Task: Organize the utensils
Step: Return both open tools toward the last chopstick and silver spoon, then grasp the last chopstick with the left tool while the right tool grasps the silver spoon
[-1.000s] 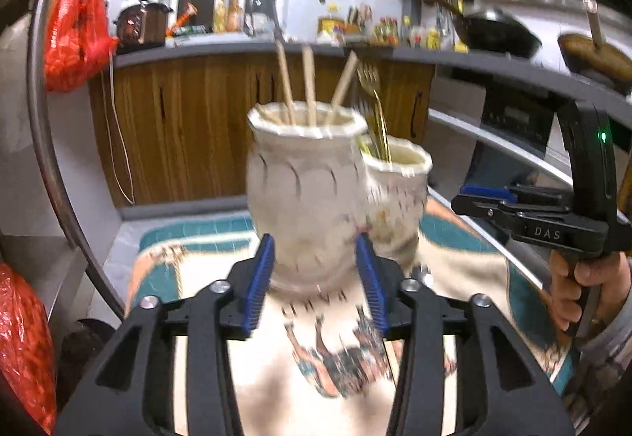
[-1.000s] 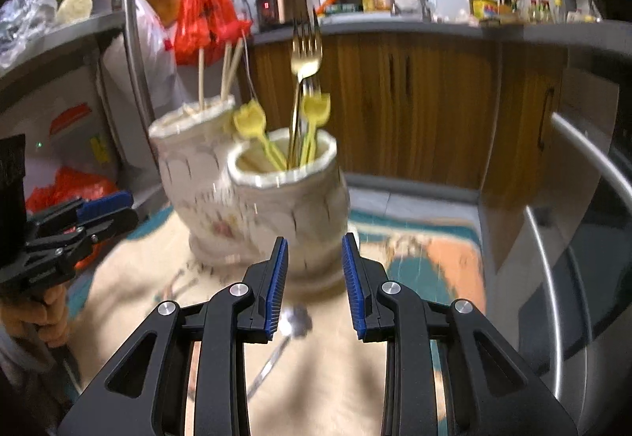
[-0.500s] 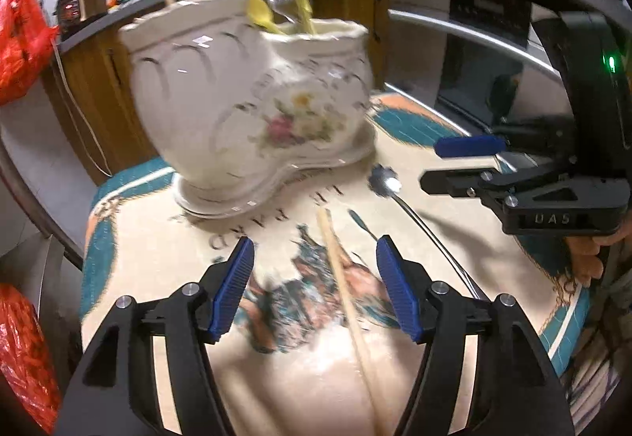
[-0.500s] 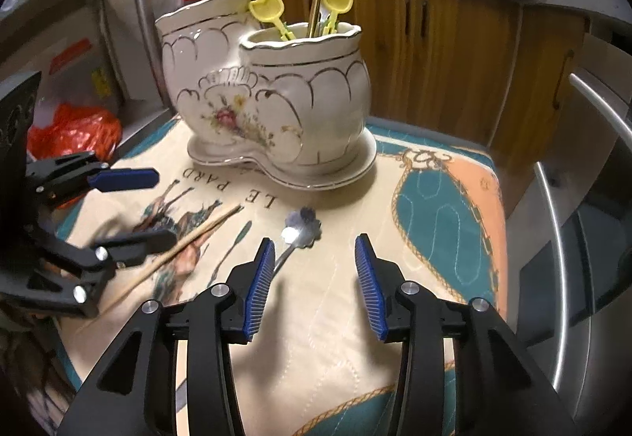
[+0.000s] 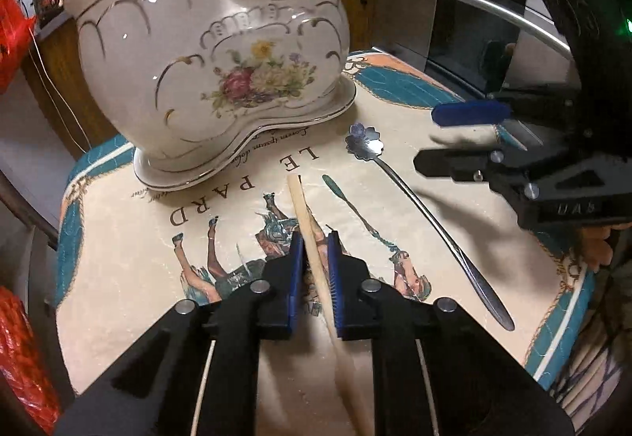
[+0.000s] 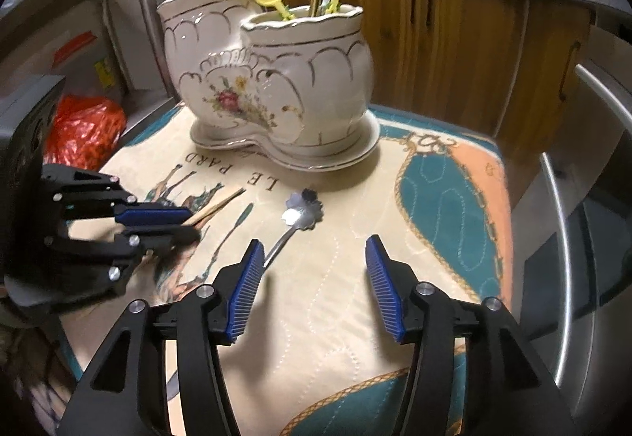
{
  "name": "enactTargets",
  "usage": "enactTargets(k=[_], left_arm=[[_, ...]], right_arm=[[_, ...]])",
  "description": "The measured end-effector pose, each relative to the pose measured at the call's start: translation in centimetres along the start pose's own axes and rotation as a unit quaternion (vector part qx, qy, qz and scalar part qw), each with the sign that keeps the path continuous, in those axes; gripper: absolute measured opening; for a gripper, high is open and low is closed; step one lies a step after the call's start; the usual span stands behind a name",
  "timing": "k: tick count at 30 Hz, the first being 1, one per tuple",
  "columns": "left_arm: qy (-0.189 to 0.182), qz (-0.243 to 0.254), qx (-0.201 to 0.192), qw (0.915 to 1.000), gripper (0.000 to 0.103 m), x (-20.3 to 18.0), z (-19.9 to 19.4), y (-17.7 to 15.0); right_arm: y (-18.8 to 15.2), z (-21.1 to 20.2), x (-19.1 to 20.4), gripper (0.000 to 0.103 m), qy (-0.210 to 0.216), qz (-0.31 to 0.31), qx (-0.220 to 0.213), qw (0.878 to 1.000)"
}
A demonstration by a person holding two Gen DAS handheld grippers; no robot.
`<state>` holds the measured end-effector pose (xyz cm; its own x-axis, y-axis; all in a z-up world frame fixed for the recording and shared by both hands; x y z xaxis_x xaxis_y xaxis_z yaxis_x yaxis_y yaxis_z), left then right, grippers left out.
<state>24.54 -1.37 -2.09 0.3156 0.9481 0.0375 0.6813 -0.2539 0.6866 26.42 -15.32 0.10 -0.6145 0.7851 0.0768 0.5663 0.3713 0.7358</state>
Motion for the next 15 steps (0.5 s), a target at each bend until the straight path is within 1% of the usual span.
enactTargets(k=[1,3,6,12,14,15], left_arm=[[-0.003,-0.002,0.001,1.0000,0.007,0.1,0.0,-0.1],[-0.011,-0.007,0.001,0.9999,0.007,0.5,-0.2,-0.2],[-0.002,-0.008,0.003,1.0000,0.006,0.7,-0.3,-0.5],[-0.003,-0.020,0.004,0.9998,0.006,1.9,-0.9,-0.9],[0.007,-0.020,0.005,0.9998,0.006,2.5,-1.2,-1.1],[0.010,-0.022,0.006,0.9997,0.006,2.8,-1.3,-1.2]], right_arm=[[0.0,0.1,0.2,0.055,0.001,-0.001,0.003,1.000],[-0.2,0.3,0.7,0.055,0.008,-0.004,0.009,1.000],[-0.4,0.6,1.6,0.055,0.012,-0.012,0.021,1.000],[-0.3,1.7,3.1,0.054,-0.001,-0.041,0.049,0.998],[-0.1,1.9,3.3,0.044,0.007,-0.047,0.058,0.997],[0.0,1.9,3.6,0.034,0.014,-0.056,0.066,0.996]])
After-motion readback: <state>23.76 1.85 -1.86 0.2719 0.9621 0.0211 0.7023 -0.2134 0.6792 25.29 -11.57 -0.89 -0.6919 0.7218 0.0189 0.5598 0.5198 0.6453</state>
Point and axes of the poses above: each gripper's, at about its wrist camera, not at the fingertips, and z roughly the way its jaws point, x to its left, y to its top, the point moved 3 cm from there along z, roughly the way its jaws point, and after that the axes turned 5 degrees about -x, right-handed, at the moved point
